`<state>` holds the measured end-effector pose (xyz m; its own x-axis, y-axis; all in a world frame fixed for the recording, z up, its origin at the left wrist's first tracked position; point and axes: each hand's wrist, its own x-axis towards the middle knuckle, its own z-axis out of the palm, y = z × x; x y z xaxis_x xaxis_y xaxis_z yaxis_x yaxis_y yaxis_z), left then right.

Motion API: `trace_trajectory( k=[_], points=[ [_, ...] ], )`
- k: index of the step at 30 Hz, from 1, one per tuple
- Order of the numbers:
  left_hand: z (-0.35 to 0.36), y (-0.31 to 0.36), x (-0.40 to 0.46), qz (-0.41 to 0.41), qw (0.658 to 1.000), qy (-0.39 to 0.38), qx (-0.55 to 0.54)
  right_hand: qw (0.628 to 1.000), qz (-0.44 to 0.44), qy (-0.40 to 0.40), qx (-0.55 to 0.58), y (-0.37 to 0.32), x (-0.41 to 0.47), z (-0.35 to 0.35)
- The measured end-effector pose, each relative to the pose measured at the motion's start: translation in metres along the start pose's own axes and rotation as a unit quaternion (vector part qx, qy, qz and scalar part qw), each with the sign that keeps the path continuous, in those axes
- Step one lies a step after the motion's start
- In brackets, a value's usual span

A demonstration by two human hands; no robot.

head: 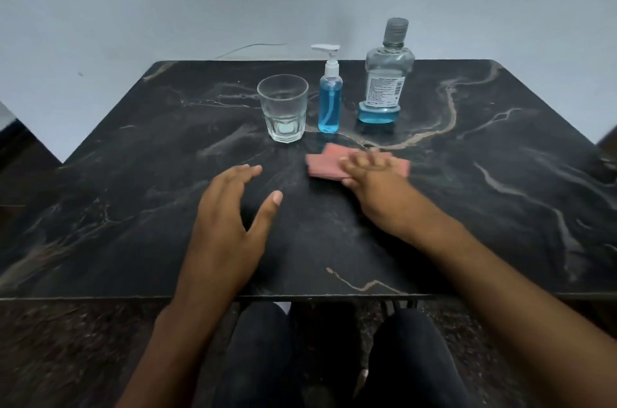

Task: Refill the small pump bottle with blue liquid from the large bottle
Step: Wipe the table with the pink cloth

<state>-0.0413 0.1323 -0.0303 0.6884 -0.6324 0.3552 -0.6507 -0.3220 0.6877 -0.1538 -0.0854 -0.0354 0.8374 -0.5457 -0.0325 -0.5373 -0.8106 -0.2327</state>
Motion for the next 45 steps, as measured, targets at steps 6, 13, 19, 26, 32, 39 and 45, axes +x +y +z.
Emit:
trace_trajectory(
  k=[6, 13, 19, 26, 32, 39, 45],
  points=[
    [-0.006, 0.001, 0.016, 0.018, 0.999, 0.040, -0.021, 0.970, -0.238, -0.017, 0.042, -0.088, -0.030, 0.033],
    [0.003, 0.000, 0.009, 0.017, 1.000, -0.014, -0.013, 0.995, -0.087, 0.027, 0.033, 0.021, -0.069, 0.003],
    [0.013, 0.006, 0.019, 0.038, 0.999, -0.032, 0.009, 0.998, 0.020, 0.049, 0.039, 0.022, -0.010, -0.007],
    [0.014, 0.014, 0.028, 0.047, 0.999, -0.016, 0.005, 0.982, -0.171, 0.052, 0.062, -0.052, -0.041, 0.032],
    [0.016, 0.011, 0.025, 0.015, 0.999, -0.050, 0.016, 0.989, -0.022, 0.048, 0.135, 0.050, -0.069, 0.002],
    [0.020, 0.025, 0.022, -0.005, 1.000, -0.008, -0.002, 0.992, 0.036, 0.058, 0.107, -0.011, -0.006, -0.006],
    [0.001, 0.010, 0.018, -0.030, 0.999, 0.022, -0.014, 0.977, -0.166, -0.027, 0.131, -0.092, -0.009, 0.020]
  ],
)
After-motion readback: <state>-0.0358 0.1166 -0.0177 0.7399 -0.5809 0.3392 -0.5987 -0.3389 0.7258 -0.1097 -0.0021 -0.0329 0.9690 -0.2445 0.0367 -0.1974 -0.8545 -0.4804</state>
